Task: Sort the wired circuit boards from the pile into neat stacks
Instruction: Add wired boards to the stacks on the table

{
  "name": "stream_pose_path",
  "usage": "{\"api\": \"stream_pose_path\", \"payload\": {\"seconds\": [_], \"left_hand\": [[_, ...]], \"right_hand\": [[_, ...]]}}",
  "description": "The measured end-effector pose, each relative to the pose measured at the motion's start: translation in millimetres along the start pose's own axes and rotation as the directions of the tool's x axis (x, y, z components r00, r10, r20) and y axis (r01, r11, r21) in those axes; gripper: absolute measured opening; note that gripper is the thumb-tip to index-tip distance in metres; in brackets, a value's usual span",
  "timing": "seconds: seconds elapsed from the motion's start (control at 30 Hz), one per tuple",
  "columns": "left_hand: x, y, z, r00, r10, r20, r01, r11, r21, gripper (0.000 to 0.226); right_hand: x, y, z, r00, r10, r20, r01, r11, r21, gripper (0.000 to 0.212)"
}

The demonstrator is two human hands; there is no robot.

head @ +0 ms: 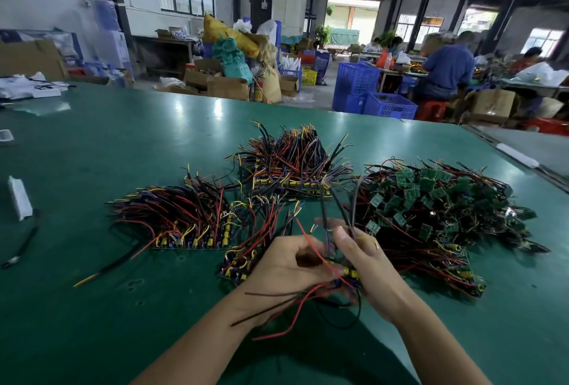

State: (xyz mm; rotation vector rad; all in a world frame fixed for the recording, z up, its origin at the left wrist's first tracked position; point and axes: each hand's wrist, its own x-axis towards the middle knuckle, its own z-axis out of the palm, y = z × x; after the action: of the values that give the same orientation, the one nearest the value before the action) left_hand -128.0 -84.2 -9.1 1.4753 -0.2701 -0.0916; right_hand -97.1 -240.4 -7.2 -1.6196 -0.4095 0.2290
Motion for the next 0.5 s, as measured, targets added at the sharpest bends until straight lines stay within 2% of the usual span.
{"api": "stream_pose_path", "payload": {"seconds": [0.1,0.2,0.3,0.37,0.5], "left_hand": [[4.1,2.9,-2.1,0.991,0.010,-0.133,-0.027,0.991,-0.131,0.010],[8.3,0.3,-5.6,0.962,0.039,-0.270,-0.067,0.993,-0.098,0.019],[7.0,-2.5,-4.8,0.960,0.091,-0.263,-0.107,0.993,-0.046,0.031],[5.8,-3.8,-5.1,0.964,0.079,-0.254,-0.097,0.994,-0.058,0.040],[6.4,-4.9,-5.0,0.960,0.060,-0.273,-0.075,0.996,-0.044,0.020]], "right_hand": [[0.0,-2.6,-6.0,0.998,-0.060,-0.030,0.062,0.997,0.047,0.031],[-0.8,-2.7,-10.9,0.988,-0.138,-0.066,0.138,0.990,-0.002,0.018],[-1.2,-0.3,-4.3,0.984,-0.176,0.015,0.177,0.984,-0.024,0.024],[-0.4,0.2,-1.5,0.981,-0.192,0.020,0.192,0.981,-0.016,0.025],[0.5,0.4,-5.6,0.981,-0.195,-0.015,0.194,0.981,-0.019,0.024]]}}
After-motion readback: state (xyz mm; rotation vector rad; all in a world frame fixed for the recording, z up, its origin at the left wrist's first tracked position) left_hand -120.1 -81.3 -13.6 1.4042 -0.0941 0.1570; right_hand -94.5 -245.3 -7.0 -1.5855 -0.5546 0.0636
